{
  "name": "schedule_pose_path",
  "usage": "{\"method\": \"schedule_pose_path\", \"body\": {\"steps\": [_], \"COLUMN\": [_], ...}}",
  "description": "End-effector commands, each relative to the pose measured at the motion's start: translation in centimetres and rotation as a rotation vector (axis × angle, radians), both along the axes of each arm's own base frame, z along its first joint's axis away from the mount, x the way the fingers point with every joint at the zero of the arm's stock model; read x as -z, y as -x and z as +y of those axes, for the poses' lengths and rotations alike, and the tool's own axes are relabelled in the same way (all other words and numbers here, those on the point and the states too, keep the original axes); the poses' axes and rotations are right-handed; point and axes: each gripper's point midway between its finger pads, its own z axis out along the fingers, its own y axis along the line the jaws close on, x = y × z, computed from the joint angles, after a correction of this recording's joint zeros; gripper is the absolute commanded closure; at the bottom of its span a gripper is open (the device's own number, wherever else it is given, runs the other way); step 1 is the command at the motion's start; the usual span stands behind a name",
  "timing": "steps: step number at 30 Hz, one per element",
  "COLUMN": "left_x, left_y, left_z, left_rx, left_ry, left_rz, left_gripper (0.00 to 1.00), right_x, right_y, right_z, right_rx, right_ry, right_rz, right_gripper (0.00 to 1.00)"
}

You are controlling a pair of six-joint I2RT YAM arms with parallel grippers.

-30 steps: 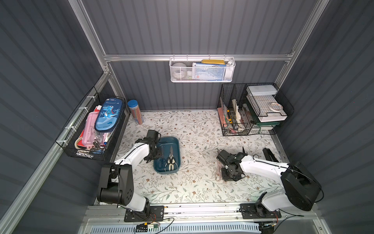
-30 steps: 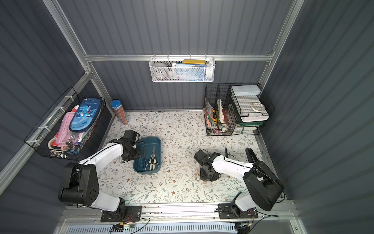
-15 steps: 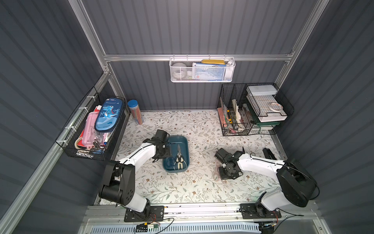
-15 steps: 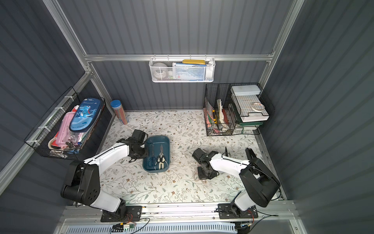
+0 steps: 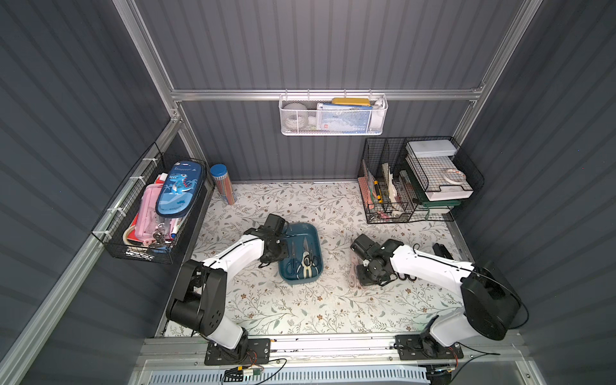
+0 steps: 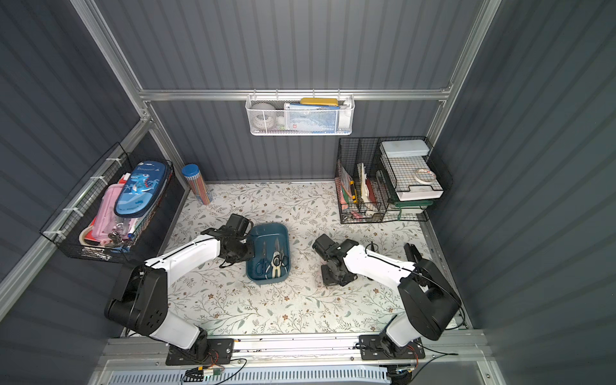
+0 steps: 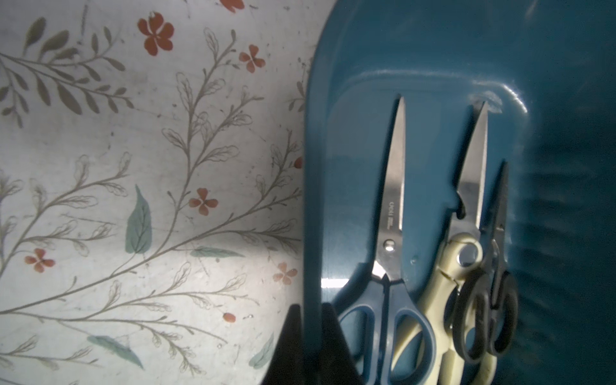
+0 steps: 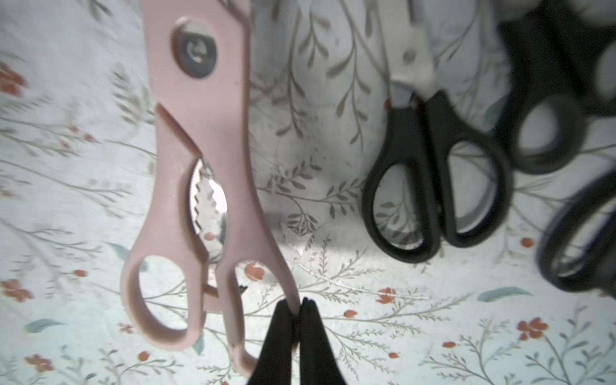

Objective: Put the scissors into the storage box
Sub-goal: Move the storage box to the center of the board, then place the scissors in the storage box.

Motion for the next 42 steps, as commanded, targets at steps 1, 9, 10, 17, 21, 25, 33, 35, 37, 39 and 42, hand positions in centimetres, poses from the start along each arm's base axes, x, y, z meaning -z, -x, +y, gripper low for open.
{"method": "schedule_pose_path", "body": {"steps": [1, 9, 10, 17, 21, 25, 33, 35, 37, 39, 42], "left_x": [-0.5, -0.9, -0.9, -1.2, -1.5, -2.8, -7.9, -9.2, -10.1, -10.4, -11.2], "left_y": [-0.7, -2.1, -2.2, -2.5, -2.5, -3.1, -2.4, -1.4, -0.4, 0.7, 2.5], "left_z": [-0.1, -1.6, -1.8, -2.7, -2.2, -1.0, 2.3, 3.1, 3.6, 3.7, 4.0], "left_rx": [0.020, 0.121, 0.127, 0.119, 0.104, 0.015, -0.138, -0.147, -0.115, -0.053, 0.035], "left_ry": [-0.022, -0.021, -0.019, -0.033, -0.062, -0.088, -0.129, -0.121, -0.113, -0.104, -0.109], "left_rz": [-0.028, -0.072, -0.076, -0.073, -0.087, -0.133, -0.295, -0.354, -0.404, -0.443, -0.483], "left_gripper": [1.00, 1.00, 1.00, 0.96, 0.79, 0.56, 0.52, 0.51, 0.50, 0.47, 0.44], "right_x": [-4.5, -9.0, -8.7, -6.1, -4.8, -3.2, -0.6, 0.1, 0.8, 1.3, 1.2], "right_y": [-2.1, -3.5, -3.7, -5.4, -6.5, -6.6, -5.3, -4.9, -4.6, -4.5, -5.1], "right_z": [0.5, 9.2, 10.0, 14.9, 16.1, 16.9, 17.8, 18.0, 18.2, 18.6, 19.0], "right_rx": [-0.023, -0.242, -0.254, -0.254, -0.183, -0.156, -0.213, -0.221, -0.225, -0.228, -0.231], "right_ry": [-0.026, -0.344, -0.360, -0.341, -0.353, -0.349, -0.269, -0.256, -0.247, -0.250, -0.244], "right_rz": [-0.118, -0.094, -0.085, -0.025, 0.003, 0.050, 0.081, 0.096, 0.114, 0.138, 0.119], "right_gripper": [1.00, 1.00, 1.00, 1.00, 1.00, 1.00, 1.00, 1.00, 1.00, 1.00, 0.80]}}
